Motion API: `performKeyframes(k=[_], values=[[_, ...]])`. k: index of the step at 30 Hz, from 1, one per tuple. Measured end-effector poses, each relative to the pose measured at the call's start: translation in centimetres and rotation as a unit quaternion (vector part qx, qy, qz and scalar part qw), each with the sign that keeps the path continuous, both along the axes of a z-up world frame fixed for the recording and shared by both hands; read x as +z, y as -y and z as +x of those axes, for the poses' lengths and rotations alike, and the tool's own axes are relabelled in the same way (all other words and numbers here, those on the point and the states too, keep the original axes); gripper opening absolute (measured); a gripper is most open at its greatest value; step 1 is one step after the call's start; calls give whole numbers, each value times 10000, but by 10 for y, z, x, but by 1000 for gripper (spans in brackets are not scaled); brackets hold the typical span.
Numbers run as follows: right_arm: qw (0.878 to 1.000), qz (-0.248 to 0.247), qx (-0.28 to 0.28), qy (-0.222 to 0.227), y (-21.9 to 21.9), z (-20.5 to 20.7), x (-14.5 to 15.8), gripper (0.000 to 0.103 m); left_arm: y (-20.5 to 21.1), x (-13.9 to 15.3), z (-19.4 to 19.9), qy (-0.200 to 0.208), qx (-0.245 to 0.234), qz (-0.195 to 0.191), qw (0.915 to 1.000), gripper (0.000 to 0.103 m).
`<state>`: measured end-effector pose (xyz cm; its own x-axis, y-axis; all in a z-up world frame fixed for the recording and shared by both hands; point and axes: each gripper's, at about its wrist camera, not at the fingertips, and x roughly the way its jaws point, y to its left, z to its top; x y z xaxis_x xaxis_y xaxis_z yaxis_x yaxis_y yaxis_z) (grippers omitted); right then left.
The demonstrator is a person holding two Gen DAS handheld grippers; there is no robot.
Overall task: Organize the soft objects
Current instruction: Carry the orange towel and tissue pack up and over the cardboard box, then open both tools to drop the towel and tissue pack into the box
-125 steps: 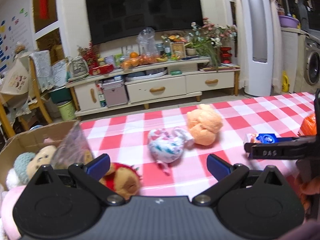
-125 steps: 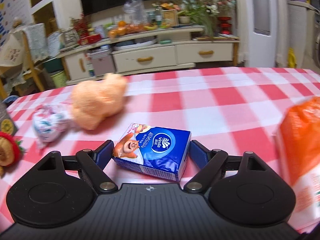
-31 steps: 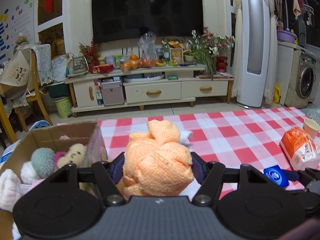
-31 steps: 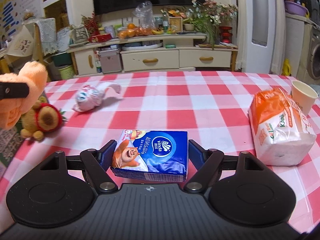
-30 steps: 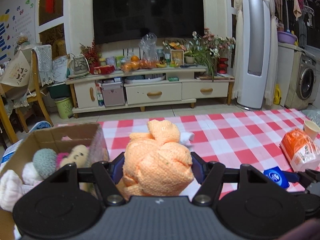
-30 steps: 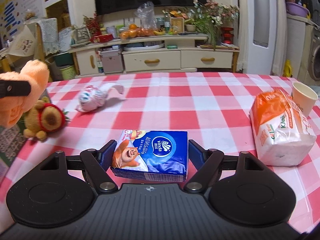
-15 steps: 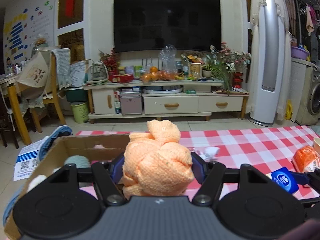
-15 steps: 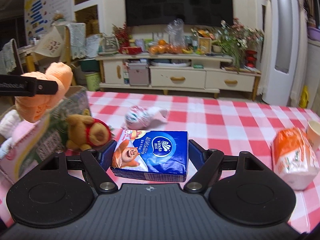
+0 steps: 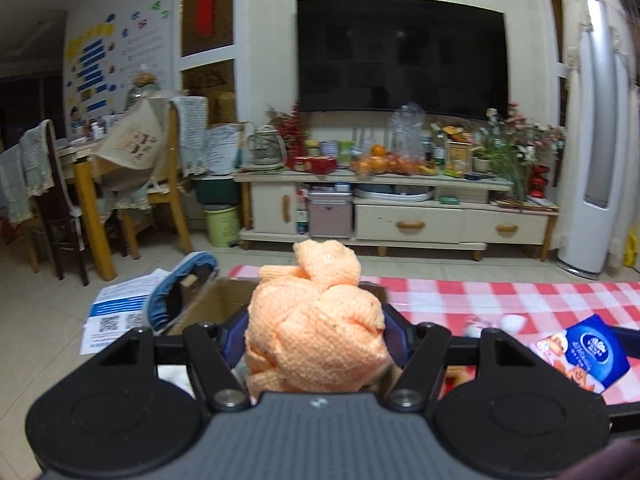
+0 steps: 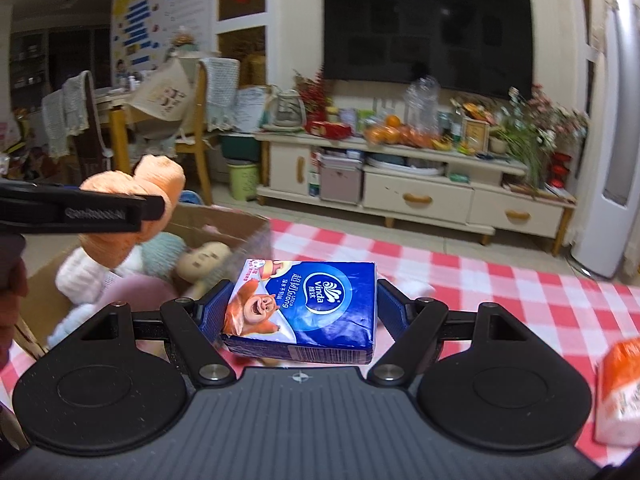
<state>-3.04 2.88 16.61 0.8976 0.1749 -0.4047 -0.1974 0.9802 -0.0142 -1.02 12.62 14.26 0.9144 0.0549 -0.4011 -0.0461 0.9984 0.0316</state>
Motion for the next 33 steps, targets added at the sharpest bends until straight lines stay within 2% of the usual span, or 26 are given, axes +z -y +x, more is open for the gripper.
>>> performKeyframes(k=[3, 11, 21, 26, 33], values=[[9997, -99, 192, 58, -20, 9, 4, 94, -12, -2, 4, -13, 215, 23, 9998, 66], [9969, -314, 711, 130, -71, 33, 9, 95, -48, -2, 17, -101, 710, -232, 9972, 66], [9923, -435, 1152, 144, -99, 50, 7, 95, -84, -2, 26, -195, 1152, -646, 9910, 66], [9913, -464, 1232, 47, -104, 54, 4, 95, -94, -4, 30, -245, 1111, -830, 9900, 66], [9897, -367, 1379, -96, -105, 49, 0, 95, -95, -7, 36, -219, 802, -959, 9919, 66]])
